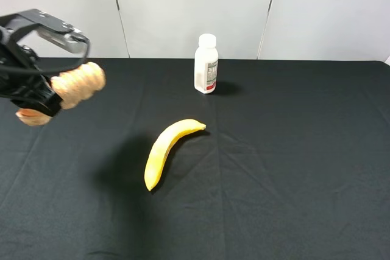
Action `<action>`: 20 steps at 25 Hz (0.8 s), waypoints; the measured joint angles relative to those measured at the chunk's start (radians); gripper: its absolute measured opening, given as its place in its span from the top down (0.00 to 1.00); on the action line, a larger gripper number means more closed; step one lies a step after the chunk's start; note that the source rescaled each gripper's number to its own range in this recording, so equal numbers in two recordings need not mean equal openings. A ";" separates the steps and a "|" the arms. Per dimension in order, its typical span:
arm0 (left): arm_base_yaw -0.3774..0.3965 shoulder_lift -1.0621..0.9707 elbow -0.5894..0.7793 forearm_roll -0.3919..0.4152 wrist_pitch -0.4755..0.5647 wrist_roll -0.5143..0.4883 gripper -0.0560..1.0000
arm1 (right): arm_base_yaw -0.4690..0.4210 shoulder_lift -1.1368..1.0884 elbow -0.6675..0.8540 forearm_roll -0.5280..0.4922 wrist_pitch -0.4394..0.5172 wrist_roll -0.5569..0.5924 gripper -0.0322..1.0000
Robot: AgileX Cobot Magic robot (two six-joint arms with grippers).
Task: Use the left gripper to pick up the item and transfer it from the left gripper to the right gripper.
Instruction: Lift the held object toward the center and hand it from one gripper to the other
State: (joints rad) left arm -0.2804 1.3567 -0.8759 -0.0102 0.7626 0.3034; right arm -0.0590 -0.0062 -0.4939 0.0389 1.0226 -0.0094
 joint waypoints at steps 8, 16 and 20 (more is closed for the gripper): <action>-0.191 0.000 0.000 -0.001 -0.074 0.042 0.92 | 0.000 0.000 0.000 0.009 0.000 0.000 0.00; -0.336 0.013 0.000 -0.001 -0.190 0.215 0.92 | 0.000 0.106 -0.027 0.157 0.002 0.000 0.00; -0.396 0.058 0.000 -0.001 -0.202 0.260 0.92 | 0.015 0.264 -0.093 0.195 -0.001 -0.021 0.00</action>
State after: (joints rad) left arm -0.6763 1.4148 -0.8759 -0.0112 0.5603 0.5632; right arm -0.0442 0.2576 -0.5868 0.2344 1.0217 -0.0306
